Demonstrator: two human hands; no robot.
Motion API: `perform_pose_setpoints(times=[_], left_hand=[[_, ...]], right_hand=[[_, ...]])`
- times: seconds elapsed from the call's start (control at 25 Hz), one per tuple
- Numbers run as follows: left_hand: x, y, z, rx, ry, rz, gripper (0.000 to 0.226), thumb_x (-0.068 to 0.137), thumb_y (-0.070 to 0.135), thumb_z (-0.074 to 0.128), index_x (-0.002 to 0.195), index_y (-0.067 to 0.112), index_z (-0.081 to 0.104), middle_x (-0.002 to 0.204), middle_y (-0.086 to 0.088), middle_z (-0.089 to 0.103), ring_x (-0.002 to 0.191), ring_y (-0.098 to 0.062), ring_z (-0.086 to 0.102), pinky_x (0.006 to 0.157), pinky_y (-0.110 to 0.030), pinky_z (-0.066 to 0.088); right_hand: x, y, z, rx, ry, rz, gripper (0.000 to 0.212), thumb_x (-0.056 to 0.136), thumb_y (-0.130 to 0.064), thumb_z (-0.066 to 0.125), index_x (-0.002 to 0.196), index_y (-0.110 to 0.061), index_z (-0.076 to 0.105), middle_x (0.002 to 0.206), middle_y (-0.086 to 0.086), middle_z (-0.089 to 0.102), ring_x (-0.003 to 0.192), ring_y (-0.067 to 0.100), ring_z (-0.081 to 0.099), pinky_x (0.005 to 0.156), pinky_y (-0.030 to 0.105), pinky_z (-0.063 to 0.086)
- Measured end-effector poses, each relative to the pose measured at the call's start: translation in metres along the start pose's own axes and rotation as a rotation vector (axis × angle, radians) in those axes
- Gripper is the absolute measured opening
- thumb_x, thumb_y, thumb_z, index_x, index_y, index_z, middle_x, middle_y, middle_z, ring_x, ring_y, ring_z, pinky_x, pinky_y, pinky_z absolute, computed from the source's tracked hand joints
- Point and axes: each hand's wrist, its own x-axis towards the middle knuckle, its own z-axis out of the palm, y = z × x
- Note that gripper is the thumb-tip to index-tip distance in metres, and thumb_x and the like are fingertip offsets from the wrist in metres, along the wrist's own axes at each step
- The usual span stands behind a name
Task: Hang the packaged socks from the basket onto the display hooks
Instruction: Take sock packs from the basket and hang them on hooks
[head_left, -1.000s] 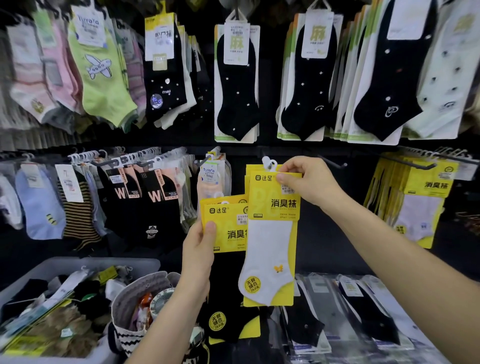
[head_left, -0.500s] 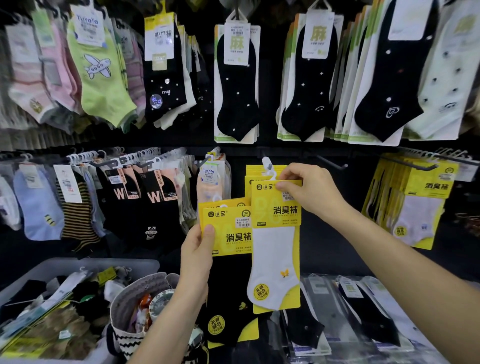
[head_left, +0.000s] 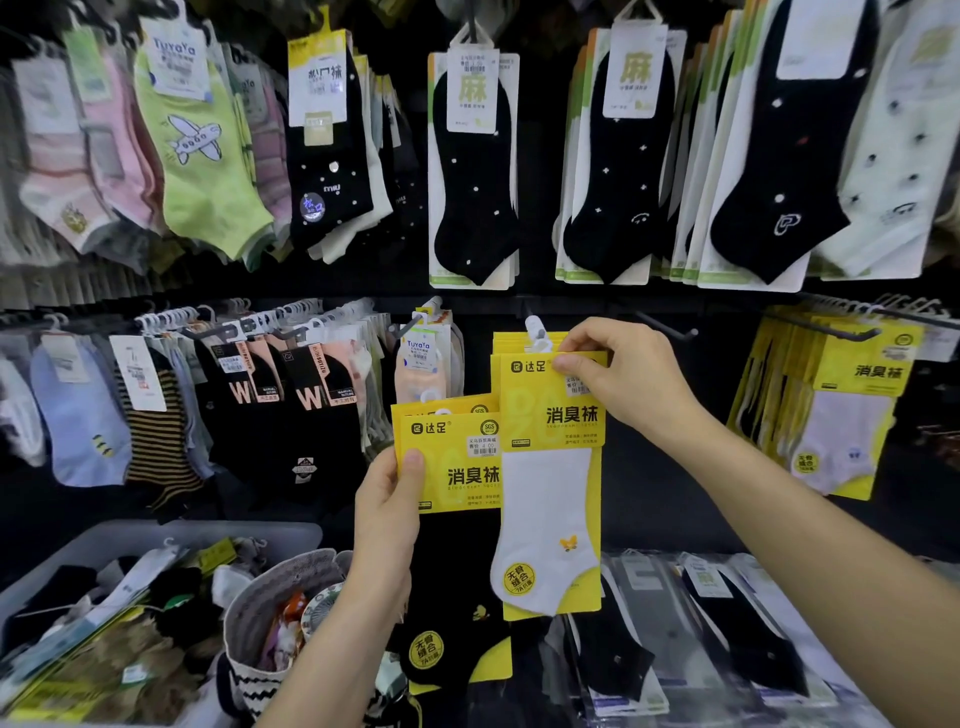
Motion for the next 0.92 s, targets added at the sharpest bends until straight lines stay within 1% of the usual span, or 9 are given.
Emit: perform_pose_setpoints(times=[0.12, 0.28, 0.36, 0.44, 0.6, 0.68, 0.76, 0.84, 0.92], left_hand=[[0.001, 0.002, -0.003, 0.005, 0.004, 0.005, 0.019, 0.098, 0.025, 0.045, 0.1, 0.018, 0.063, 0.101, -0.01, 0.071, 0.096, -0.03, 0.067, 0.086, -0.05, 0.053], [0.003, 0.003, -0.005, 0.012, 0.017, 0.015, 0.019, 0.098, 0.024, 0.045, 0.097, 0.019, 0.063, 0.099, -0.009, 0.072, 0.095, -0.03, 0.068, 0.086, -0.051, 0.053], [0.004, 0.002, -0.006, 0.009, 0.024, 0.019, 0.019, 0.098, 0.023, 0.045, 0.096, 0.019, 0.064, 0.099, -0.01, 0.072, 0.095, -0.031, 0.067, 0.086, -0.051, 0.053], [0.004, 0.002, -0.007, 0.01, 0.028, 0.023, 0.019, 0.098, 0.023, 0.045, 0.095, 0.019, 0.064, 0.099, -0.01, 0.071, 0.096, -0.032, 0.067, 0.087, -0.052, 0.053], [0.003, 0.0, -0.005, 0.006, 0.019, 0.021, 0.02, 0.098, 0.023, 0.045, 0.096, 0.018, 0.064, 0.1, -0.011, 0.071, 0.096, -0.032, 0.067, 0.089, -0.054, 0.051], [0.003, 0.0, -0.005, 0.005, 0.016, 0.02, 0.02, 0.098, 0.024, 0.045, 0.097, 0.018, 0.064, 0.1, -0.01, 0.071, 0.096, -0.03, 0.067, 0.089, -0.054, 0.051], [0.003, 0.0, -0.006, 0.01, 0.015, 0.03, 0.02, 0.098, 0.023, 0.045, 0.097, 0.018, 0.064, 0.101, -0.01, 0.071, 0.096, -0.031, 0.067, 0.089, -0.055, 0.051], [0.004, 0.002, -0.007, 0.019, 0.019, 0.047, 0.02, 0.098, 0.023, 0.045, 0.098, 0.017, 0.063, 0.102, -0.011, 0.07, 0.097, -0.031, 0.066, 0.09, -0.055, 0.05], [0.004, 0.006, -0.007, 0.02, 0.014, 0.057, 0.021, 0.098, 0.024, 0.044, 0.101, 0.015, 0.063, 0.104, -0.012, 0.07, 0.099, -0.032, 0.065, 0.091, -0.055, 0.05]], right_hand=[[-0.001, -0.002, 0.001, 0.01, 0.015, 0.006, 0.004, 0.08, -0.026, 0.07, 0.079, -0.023, 0.067, 0.069, -0.018, 0.06, 0.069, -0.004, 0.056, 0.061, 0.007, 0.04], [-0.001, -0.007, 0.002, 0.006, 0.025, -0.011, 0.004, 0.082, -0.025, 0.069, 0.079, -0.023, 0.066, 0.068, -0.02, 0.059, 0.069, -0.004, 0.055, 0.063, 0.011, 0.04], [0.0, -0.009, 0.001, 0.004, 0.043, -0.019, 0.006, 0.082, -0.026, 0.069, 0.078, -0.026, 0.064, 0.067, -0.02, 0.059, 0.068, -0.005, 0.055, 0.062, 0.011, 0.038], [0.003, -0.007, -0.001, -0.003, 0.054, 0.0, 0.007, 0.081, -0.026, 0.069, 0.077, -0.028, 0.063, 0.067, -0.018, 0.059, 0.068, -0.003, 0.056, 0.06, 0.012, 0.038], [0.008, 0.001, 0.005, -0.031, -0.005, 0.052, 0.01, 0.08, -0.026, 0.07, 0.073, -0.027, 0.064, 0.069, -0.016, 0.06, 0.07, -0.002, 0.053, 0.062, 0.014, 0.036], [0.01, 0.004, 0.011, -0.057, -0.017, 0.068, 0.012, 0.081, -0.027, 0.069, 0.072, -0.029, 0.061, 0.069, -0.018, 0.058, 0.071, -0.001, 0.052, 0.065, 0.019, 0.037], [0.012, 0.006, 0.017, -0.111, -0.022, 0.086, 0.011, 0.083, -0.029, 0.067, 0.074, -0.03, 0.059, 0.072, -0.016, 0.059, 0.076, 0.004, 0.054, 0.069, 0.027, 0.042], [0.014, 0.008, 0.021, -0.152, -0.027, 0.106, 0.008, 0.085, -0.032, 0.064, 0.079, -0.028, 0.06, 0.08, -0.013, 0.062, 0.082, 0.012, 0.058, 0.072, 0.033, 0.048], [0.016, 0.009, 0.024, -0.183, -0.038, 0.129, 0.009, 0.086, -0.035, 0.061, 0.086, -0.026, 0.062, 0.087, -0.008, 0.065, 0.086, 0.016, 0.059, 0.071, 0.035, 0.05]])
